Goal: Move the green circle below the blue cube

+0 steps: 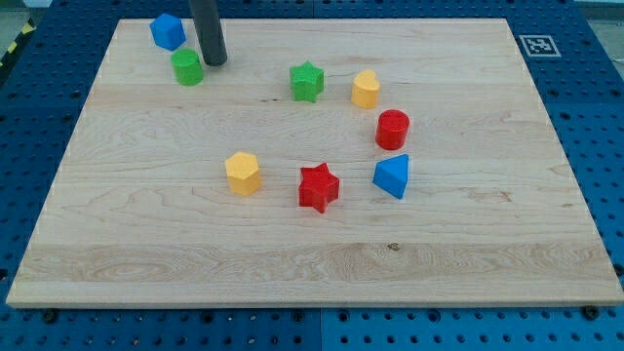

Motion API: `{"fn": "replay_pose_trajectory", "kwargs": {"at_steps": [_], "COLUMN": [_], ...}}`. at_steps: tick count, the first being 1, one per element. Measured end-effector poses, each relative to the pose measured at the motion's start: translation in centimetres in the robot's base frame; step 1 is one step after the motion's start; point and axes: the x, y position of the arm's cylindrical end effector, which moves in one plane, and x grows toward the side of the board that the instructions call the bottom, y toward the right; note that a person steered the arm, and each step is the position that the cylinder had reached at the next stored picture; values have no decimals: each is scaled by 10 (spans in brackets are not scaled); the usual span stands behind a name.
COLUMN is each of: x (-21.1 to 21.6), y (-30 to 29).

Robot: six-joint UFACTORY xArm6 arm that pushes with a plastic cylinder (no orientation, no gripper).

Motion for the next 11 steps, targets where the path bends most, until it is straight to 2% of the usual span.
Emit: {"fn": "replay_pose_trajectory", "kwargs": {"at_steps": [2,4,6,11], "x": [56,25,49,16], "y": [10,2,1,-62]}}
